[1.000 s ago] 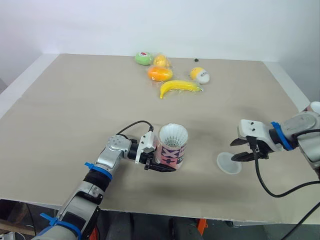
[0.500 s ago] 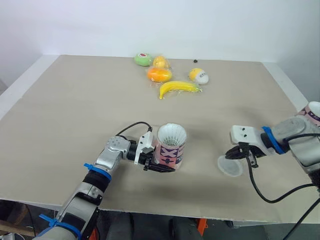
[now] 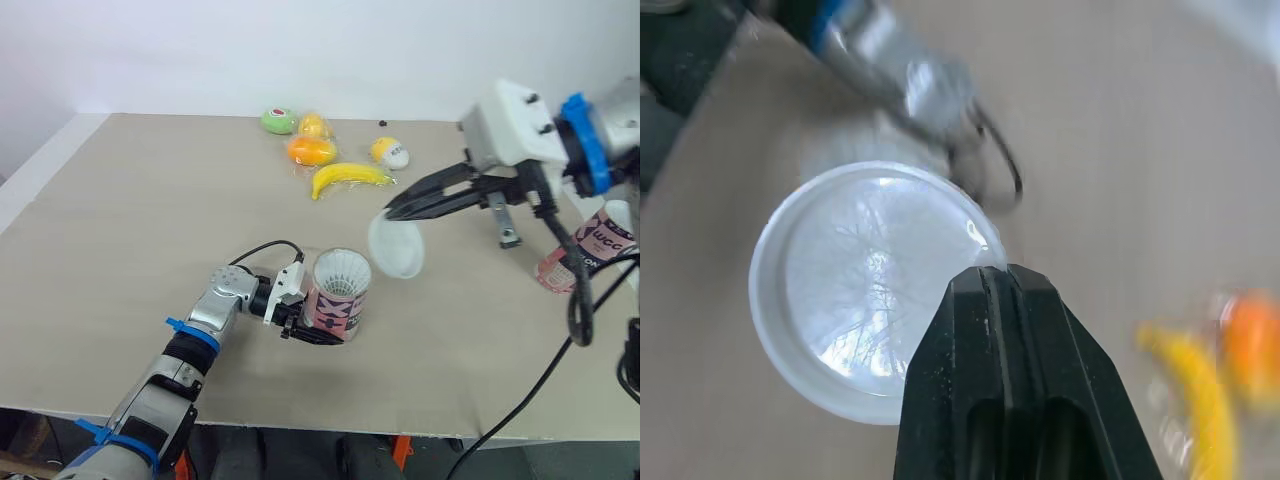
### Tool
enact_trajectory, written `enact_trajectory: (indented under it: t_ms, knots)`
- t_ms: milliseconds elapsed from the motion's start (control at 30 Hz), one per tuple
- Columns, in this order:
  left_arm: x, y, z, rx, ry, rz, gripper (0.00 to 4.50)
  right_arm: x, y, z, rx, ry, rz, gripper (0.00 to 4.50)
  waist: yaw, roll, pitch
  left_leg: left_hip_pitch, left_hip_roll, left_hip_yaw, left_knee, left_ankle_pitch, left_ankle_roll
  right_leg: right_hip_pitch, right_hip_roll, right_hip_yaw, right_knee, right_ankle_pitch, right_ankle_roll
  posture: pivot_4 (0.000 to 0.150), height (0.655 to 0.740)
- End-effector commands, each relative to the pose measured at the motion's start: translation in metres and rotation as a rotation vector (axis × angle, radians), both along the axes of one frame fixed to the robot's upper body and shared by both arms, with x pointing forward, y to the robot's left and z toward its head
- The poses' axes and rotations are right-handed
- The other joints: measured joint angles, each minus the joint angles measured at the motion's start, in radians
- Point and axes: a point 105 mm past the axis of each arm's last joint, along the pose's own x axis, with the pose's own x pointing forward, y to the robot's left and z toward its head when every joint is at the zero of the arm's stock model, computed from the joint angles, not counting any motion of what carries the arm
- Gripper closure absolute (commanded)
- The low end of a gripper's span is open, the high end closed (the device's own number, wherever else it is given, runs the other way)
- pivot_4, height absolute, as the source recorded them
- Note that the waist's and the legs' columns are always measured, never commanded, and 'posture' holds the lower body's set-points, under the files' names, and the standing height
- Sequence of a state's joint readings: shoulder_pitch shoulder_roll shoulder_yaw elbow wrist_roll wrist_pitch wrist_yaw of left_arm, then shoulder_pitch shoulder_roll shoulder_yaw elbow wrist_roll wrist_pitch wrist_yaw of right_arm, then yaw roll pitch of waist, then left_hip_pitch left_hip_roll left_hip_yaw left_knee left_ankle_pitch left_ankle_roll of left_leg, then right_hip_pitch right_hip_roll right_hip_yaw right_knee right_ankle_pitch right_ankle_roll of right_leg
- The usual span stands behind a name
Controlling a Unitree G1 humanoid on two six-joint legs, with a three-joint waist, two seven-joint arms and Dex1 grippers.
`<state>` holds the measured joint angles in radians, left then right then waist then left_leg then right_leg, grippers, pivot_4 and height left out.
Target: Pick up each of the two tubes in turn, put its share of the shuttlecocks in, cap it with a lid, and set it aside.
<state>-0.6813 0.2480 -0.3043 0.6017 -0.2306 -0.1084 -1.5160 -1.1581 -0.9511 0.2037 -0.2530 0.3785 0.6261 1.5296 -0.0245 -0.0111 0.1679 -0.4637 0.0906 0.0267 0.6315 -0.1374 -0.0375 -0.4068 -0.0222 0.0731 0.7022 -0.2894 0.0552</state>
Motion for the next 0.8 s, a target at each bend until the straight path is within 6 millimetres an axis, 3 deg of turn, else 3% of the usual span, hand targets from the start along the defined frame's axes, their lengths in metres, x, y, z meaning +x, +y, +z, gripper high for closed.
enact_trajectory:
  t_ms: [33, 400, 800]
  knots:
    - [-0.006, 0.003, -0.025, 0.096, 0.043, -0.011, 1.91, -0.006, 0.016, -0.004, -0.05, 0.006, 0.079, 4.42, 0.0, 0.0, 0.0, 0.0, 0.0, 0.0, 0.0, 0.0, 0.0, 0.0, 0.0, 0.0, 0.0, 0.0, 0.0, 0.15, 0.6946]
    - [-0.006, 0.002, -0.027, 0.105, 0.029, -0.017, 1.91, 0.005, 0.051, -0.016, -0.141, 0.006, 0.218, 4.42, 0.005, 0.0, 0.0, -0.001, 0.0, 0.001, 0.001, 0.0, 0.0, 0.0, -0.001, 0.0, 0.0, 0.001, -0.001, 0.15, 0.6946]
    - [-0.004, 0.005, -0.028, 0.112, 0.026, -0.004, 1.91, 0.011, 0.045, -0.024, -0.225, -0.014, 0.213, 4.42, 0.005, 0.0, 0.0, -0.001, 0.0, 0.001, 0.001, 0.0, 0.0, 0.0, 0.0, 0.0, 0.0, 0.002, 0.0, 0.15, 0.6946]
